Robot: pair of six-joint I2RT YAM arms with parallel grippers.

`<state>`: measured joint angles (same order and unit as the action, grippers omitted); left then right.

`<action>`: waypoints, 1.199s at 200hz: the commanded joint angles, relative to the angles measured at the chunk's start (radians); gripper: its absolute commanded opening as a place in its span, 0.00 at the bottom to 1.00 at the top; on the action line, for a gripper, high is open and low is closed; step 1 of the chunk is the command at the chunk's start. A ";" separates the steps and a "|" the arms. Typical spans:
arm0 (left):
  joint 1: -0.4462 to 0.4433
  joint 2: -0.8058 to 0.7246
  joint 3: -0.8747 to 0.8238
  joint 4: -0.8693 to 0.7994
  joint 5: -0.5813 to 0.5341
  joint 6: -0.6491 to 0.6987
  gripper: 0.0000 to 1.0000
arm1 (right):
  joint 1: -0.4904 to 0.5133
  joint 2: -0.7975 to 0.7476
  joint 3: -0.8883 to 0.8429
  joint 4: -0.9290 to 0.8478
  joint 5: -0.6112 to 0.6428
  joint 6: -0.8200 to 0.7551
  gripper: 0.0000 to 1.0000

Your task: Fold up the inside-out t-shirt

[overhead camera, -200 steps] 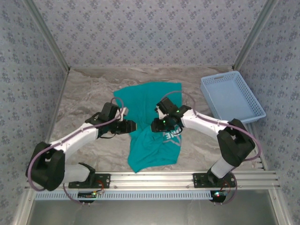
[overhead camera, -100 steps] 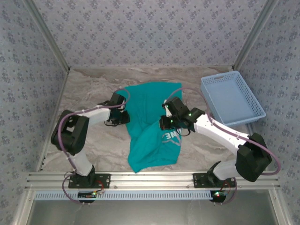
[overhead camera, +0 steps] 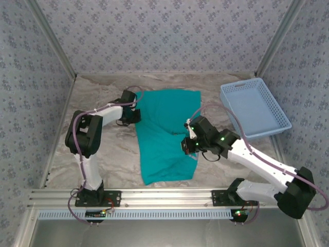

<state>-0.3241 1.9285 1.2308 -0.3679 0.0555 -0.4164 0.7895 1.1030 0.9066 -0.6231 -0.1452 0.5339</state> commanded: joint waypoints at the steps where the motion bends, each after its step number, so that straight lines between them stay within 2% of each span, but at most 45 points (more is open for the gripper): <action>1: 0.029 0.020 0.032 -0.095 -0.063 0.065 0.10 | -0.005 0.026 -0.037 -0.048 0.028 0.042 0.05; 25: 0.044 0.014 0.055 -0.111 -0.023 0.099 0.21 | 0.009 0.137 -0.149 -0.022 0.054 0.124 0.31; 44: 0.045 -0.018 0.046 -0.120 0.045 0.122 0.28 | 0.016 0.176 -0.163 -0.045 0.114 0.159 0.37; 66: 0.037 -0.100 0.026 -0.150 0.151 0.129 0.35 | 0.003 0.101 -0.136 -0.117 0.183 0.169 0.46; 89: 0.003 -0.222 0.002 -0.169 0.199 0.132 0.35 | -0.106 0.018 -0.123 -0.169 0.174 0.103 0.51; 111: -0.120 -0.313 0.003 -0.151 0.265 0.194 0.38 | -0.271 -0.029 -0.105 -0.184 0.117 0.010 0.52; 132: -0.329 -0.355 -0.005 -0.121 0.338 0.362 0.41 | -0.407 -0.051 -0.092 -0.179 0.047 -0.020 0.60; 157: -0.542 -0.369 -0.083 0.007 0.354 0.537 0.53 | -0.570 -0.028 -0.103 -0.163 -0.119 -0.049 0.61; 169: -0.611 -0.335 -0.088 0.029 0.336 0.592 0.56 | -0.650 -0.010 -0.108 -0.161 -0.182 -0.064 0.61; 194: -0.725 -0.222 -0.037 -0.055 0.262 0.663 0.58 | -0.785 0.001 -0.122 -0.141 -0.268 -0.074 0.61; 219: -0.834 -0.134 -0.014 -0.051 0.213 0.684 0.59 | -0.823 -0.005 -0.124 -0.137 -0.266 -0.101 0.61; 240: -0.893 -0.068 0.012 -0.045 0.093 0.698 0.60 | -0.841 -0.003 -0.127 -0.135 -0.273 -0.121 0.62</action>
<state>-1.1606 1.8118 1.1873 -0.3958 0.2665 0.2138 -0.0315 1.1034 0.7879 -0.7521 -0.3672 0.4591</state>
